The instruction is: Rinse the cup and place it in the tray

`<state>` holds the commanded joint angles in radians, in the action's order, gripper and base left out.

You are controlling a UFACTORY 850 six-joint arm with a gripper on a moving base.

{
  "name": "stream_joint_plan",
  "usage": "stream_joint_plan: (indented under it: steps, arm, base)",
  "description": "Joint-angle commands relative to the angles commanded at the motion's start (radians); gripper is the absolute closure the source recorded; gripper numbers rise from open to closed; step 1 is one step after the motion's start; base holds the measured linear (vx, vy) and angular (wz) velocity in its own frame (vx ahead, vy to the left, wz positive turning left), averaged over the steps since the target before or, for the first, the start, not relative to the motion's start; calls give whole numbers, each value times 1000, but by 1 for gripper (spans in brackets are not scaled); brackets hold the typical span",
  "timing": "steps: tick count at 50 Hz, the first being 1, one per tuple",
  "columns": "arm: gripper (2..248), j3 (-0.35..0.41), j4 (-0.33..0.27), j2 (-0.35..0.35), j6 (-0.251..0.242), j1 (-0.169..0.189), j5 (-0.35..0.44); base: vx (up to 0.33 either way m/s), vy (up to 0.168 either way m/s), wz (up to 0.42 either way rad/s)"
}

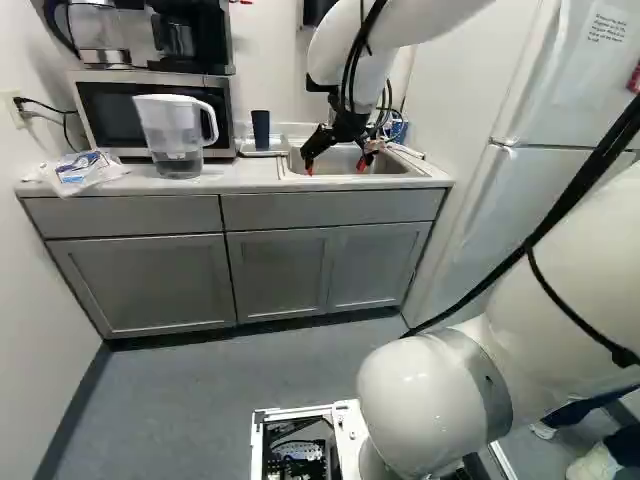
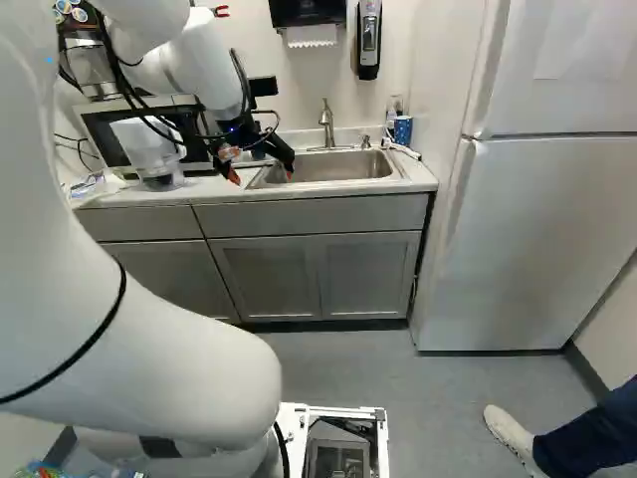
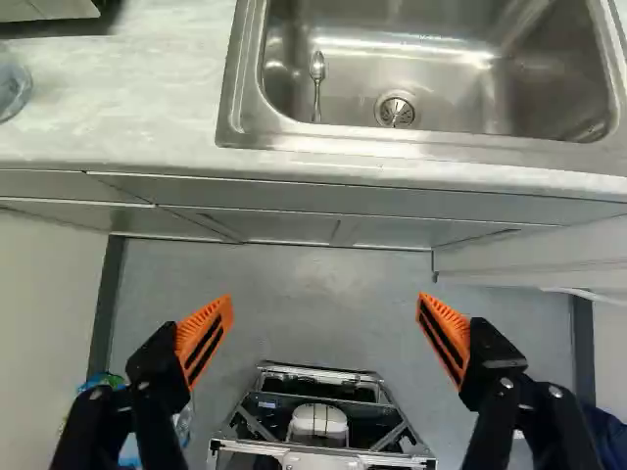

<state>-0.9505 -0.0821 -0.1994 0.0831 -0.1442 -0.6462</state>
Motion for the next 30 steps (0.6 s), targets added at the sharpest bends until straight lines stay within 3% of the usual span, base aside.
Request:
stream_joint_plan:
  steps: [30]
  arm:
    - [3,34,3,-3,-3,6,60]
  base:
    - [0,0,0]
